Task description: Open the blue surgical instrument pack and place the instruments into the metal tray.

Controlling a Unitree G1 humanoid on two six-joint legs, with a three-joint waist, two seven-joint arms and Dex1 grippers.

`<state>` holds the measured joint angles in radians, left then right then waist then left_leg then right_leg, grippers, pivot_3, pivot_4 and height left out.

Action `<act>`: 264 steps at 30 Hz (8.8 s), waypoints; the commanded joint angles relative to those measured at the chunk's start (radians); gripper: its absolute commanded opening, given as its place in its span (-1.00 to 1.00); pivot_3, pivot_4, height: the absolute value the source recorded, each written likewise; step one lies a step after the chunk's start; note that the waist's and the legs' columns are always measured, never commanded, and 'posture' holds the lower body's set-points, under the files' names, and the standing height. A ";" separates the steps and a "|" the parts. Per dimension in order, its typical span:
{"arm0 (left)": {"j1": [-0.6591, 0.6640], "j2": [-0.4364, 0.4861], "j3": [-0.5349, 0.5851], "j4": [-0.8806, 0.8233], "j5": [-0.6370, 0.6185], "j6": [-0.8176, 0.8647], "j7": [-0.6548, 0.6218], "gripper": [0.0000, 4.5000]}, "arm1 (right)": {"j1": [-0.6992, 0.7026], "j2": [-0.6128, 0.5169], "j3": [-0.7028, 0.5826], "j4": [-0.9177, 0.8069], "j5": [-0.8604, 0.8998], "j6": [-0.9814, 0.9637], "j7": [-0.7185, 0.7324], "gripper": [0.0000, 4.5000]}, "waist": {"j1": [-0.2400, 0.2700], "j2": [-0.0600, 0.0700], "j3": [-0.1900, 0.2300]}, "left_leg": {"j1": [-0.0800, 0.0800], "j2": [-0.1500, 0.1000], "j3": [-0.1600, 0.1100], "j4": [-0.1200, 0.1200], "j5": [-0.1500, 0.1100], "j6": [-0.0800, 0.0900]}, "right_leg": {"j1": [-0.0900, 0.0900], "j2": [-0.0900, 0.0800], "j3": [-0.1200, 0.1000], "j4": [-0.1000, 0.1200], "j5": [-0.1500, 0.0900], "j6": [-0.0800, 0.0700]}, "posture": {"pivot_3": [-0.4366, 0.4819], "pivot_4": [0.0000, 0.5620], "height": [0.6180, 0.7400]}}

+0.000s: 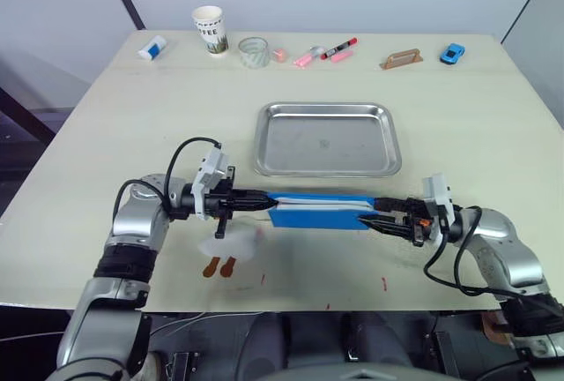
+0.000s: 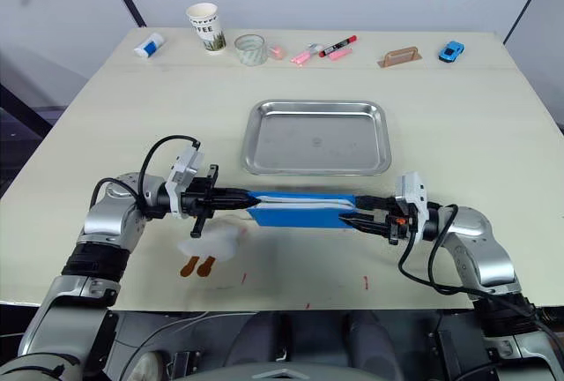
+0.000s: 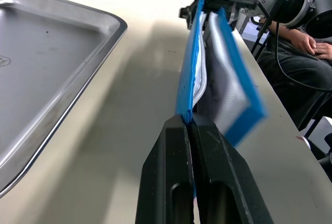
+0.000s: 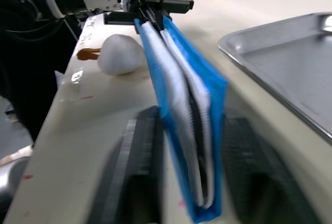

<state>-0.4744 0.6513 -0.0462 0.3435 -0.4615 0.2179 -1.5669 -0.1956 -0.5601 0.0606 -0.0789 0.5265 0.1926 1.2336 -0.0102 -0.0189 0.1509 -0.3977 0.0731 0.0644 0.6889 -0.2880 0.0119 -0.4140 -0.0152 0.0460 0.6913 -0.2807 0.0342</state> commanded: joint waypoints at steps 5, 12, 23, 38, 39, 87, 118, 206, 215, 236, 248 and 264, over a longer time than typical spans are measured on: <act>0.003 -0.010 0.009 -0.027 -0.013 -0.003 -0.015 -1.00 | 0.054 -0.083 -0.122 -0.110 0.080 0.024 0.021 0.98 | 0.002 0.000 0.000 | 0.000 0.000 0.000 0.000 0.000 0.000 | 0.000 -0.001 0.000 0.000 0.000 0.000 | -0.05 -0.47 0.64; -0.007 -0.014 0.004 -0.005 -0.003 -0.014 -0.019 -1.00 | 0.124 -0.148 -0.188 -0.240 0.243 0.171 0.022 0.98 | 0.003 0.000 0.000 | 0.000 0.000 -0.001 0.000 0.000 0.000 | 0.001 0.000 0.000 0.000 0.000 0.000 | -0.05 -0.47 0.64; -0.051 -0.031 -0.018 0.047 0.019 -0.032 -0.043 -1.00 | 0.073 -0.061 -0.056 -0.255 0.166 0.210 -0.092 -0.87 | 0.007 0.000 0.000 | 0.000 -0.001 -0.001 0.001 0.000 0.000 | 0.001 0.000 -0.001 0.000 0.000 0.000 | -0.05 -0.47 0.64; -0.182 -0.095 -0.071 0.298 0.116 -0.167 -0.044 -1.00 | 0.142 -0.072 0.107 -0.086 -0.122 0.026 -0.046 -0.96 | 0.015 0.000 0.000 | -0.001 -0.001 -0.001 0.002 0.000 0.000 | 0.001 0.000 -0.001 0.000 0.000 0.000 | -0.05 -0.47 0.64; -0.191 -0.103 -0.074 0.319 0.131 -0.185 -0.037 -1.00 | 0.143 -0.070 0.110 -0.080 -0.128 0.019 -0.045 -0.96 | 0.016 0.000 0.000 | 0.000 -0.001 -0.001 0.002 0.000 0.000 | 0.001 0.000 -0.001 0.000 0.000 0.000 | -0.05 -0.47 0.64; -0.291 -0.177 -0.039 0.530 0.311 -0.348 0.075 -0.70 | 0.151 -0.045 0.050 -0.093 -0.070 -0.072 -0.053 -1.00 | 0.024 -0.001 -0.001 | 0.000 -0.001 -0.004 0.006 0.000 0.000 | 0.004 0.000 -0.004 0.001 0.000 0.000 | -0.05 -0.47 0.64; -0.128 0.055 -0.003 0.126 -0.012 -0.234 -0.048 1.00 | 0.121 -0.056 -0.015 -0.122 -0.092 -0.120 -0.104 0.44 | 0.016 -0.001 0.000 | -0.001 0.000 -0.004 0.006 0.000 0.000 | 0.003 0.000 -0.003 0.002 0.000 0.000 | -0.05 -0.47 0.64; -0.036 0.043 -0.058 -0.011 -0.076 -0.225 -0.047 1.00 | 0.021 0.064 0.130 0.405 -0.331 -0.410 -0.071 0.44 | 0.020 -0.008 -0.004 | 0.003 0.001 -0.002 0.006 0.000 0.000 | 0.004 0.002 -0.001 0.003 0.000 -0.001 | -0.05 -0.47 0.64; -0.186 -0.089 -0.124 0.208 0.047 -0.313 -0.046 1.00 | 0.020 0.069 0.132 0.416 -0.329 -0.414 -0.084 0.44 | 0.017 -0.011 -0.007 | 0.004 0.001 -0.002 0.005 0.000 0.000 | 0.005 0.002 -0.001 0.003 0.000 -0.001 | -0.05 -0.47 0.64; -0.229 -0.157 -0.158 0.324 0.109 -0.399 -0.048 1.00 | 0.100 0.072 0.115 0.331 -0.297 -0.362 -0.153 0.44 | 0.004 -0.012 -0.008 | 0.003 0.001 -0.004 0.005 0.000 0.000 | 0.005 0.002 -0.002 0.003 -0.001 -0.001 | -0.05 -0.47 0.64; -0.226 -0.163 -0.161 0.326 0.111 -0.400 -0.048 1.00 | 0.118 0.068 0.106 0.250 -0.226 -0.232 -0.128 0.96 | 0.008 -0.012 -0.008 | 0.002 0.001 -0.004 0.005 0.000 0.000 | 0.005 0.002 -0.003 0.002 -0.001 -0.001 | -0.05 -0.47 0.64; -0.248 -0.199 -0.149 0.378 0.137 -0.399 -0.048 1.00 | 0.127 0.088 0.120 0.279 -0.278 -0.286 -0.177 0.96 | 0.006 -0.012 -0.008 | 0.002 0.000 -0.004 0.005 0.000 0.000 | 0.005 0.002 -0.003 0.002 -0.001 -0.001 | -0.05 -0.47 0.64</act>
<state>-0.6998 0.4587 -0.2061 0.7212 -0.3243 -0.1768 -1.5742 -0.1057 -0.4752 0.1395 0.1363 0.2977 -0.1175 1.0600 -0.0043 -0.0314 0.1428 -0.3959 0.0735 0.0601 0.6943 -0.2882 0.0123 -0.4090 -0.0134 0.0433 0.6929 -0.2812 0.0333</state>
